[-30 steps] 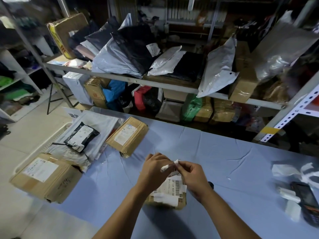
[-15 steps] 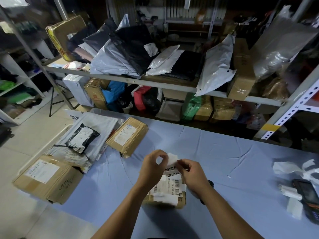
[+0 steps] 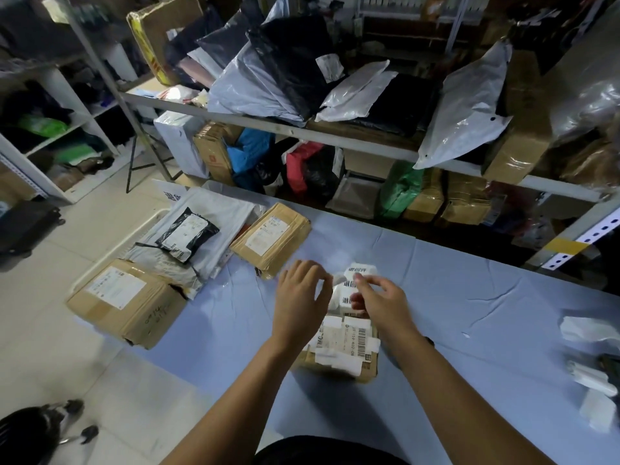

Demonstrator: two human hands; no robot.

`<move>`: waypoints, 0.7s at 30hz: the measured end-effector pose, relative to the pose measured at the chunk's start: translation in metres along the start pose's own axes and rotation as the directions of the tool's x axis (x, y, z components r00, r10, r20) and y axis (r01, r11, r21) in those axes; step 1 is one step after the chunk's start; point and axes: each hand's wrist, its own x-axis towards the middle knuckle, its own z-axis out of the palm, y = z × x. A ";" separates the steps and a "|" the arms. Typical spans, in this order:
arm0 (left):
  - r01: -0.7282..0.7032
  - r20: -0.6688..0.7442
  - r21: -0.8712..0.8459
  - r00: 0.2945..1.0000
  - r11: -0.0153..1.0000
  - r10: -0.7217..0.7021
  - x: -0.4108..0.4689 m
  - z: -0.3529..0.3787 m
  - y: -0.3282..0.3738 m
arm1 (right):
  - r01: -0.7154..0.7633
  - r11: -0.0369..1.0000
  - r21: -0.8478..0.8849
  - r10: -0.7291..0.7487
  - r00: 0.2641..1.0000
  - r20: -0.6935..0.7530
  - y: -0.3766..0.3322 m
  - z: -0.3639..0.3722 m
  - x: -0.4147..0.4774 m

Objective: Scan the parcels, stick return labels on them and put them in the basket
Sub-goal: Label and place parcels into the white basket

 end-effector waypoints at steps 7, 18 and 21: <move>-0.240 0.137 0.057 0.963 0.969 0.230 -0.026 0.001 -0.009 | -0.062 0.987 0.147 0.051 0.996 0.072 -0.011 0.010 -0.010; 0.771 0.518 -0.496 0.632 0.399 -0.577 -0.049 -0.008 -0.040 | -0.043 0.996 0.072 0.033 0.990 0.139 0.029 0.022 -0.027; 0.754 0.467 -0.378 0.656 0.537 -0.592 -0.056 -0.007 -0.052 | -0.014 0.998 -0.069 0.019 0.997 0.081 0.048 0.037 -0.023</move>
